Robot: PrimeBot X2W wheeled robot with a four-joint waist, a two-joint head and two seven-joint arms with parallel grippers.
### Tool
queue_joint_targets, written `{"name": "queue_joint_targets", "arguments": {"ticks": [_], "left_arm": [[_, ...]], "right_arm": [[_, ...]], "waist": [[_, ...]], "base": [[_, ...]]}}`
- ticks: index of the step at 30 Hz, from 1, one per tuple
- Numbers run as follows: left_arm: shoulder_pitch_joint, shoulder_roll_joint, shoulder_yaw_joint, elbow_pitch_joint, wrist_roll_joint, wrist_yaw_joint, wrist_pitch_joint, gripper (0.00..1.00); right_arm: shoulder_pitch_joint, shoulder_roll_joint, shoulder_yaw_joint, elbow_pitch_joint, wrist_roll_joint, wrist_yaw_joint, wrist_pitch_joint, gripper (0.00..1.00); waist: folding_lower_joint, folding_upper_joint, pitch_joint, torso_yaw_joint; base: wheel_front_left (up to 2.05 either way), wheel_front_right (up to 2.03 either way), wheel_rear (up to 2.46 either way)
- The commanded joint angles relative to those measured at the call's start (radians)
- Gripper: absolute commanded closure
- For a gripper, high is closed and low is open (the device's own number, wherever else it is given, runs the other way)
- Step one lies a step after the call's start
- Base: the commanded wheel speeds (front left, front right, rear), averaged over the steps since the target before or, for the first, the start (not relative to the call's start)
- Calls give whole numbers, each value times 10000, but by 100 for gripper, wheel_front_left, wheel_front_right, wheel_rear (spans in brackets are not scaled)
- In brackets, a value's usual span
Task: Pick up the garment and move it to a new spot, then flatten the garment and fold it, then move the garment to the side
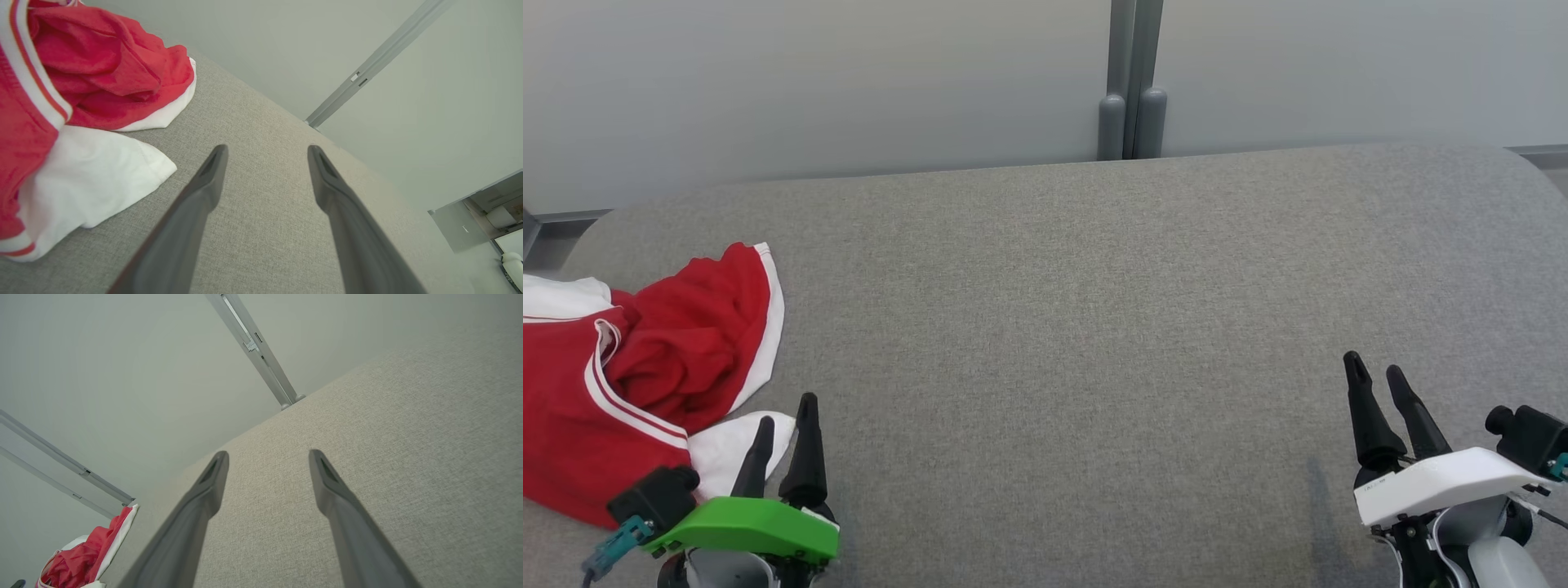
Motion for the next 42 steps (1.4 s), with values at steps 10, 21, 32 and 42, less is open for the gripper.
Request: {"name": "queue_joint_targets", "arguments": {"ticks": [10,21,32,42], "left_arm": [[-28,274,-519,155,1732,185,-434,0],[30,499,-911,410,3020,408,-740,0],[126,621,-1149,524,3997,620,-1002,0],[171,716,-1309,611,4889,725,-1243,0]], "right_arm": [[182,-205,-227,10,-1759,5,-437,0],[368,-191,-629,35,-2866,5,-732,0],[455,-250,-859,193,-3614,6,-988,0],[562,-297,-912,335,-4537,7,-1223,0]], "waist": [[-1,-1,-14,20],[-1,-1,-27,25],[-1,-1,-59,-2],[-1,-1,-42,66]], "base": [[0,0,0],[0,0,0],[0,0,0],[0,0,0]]}}
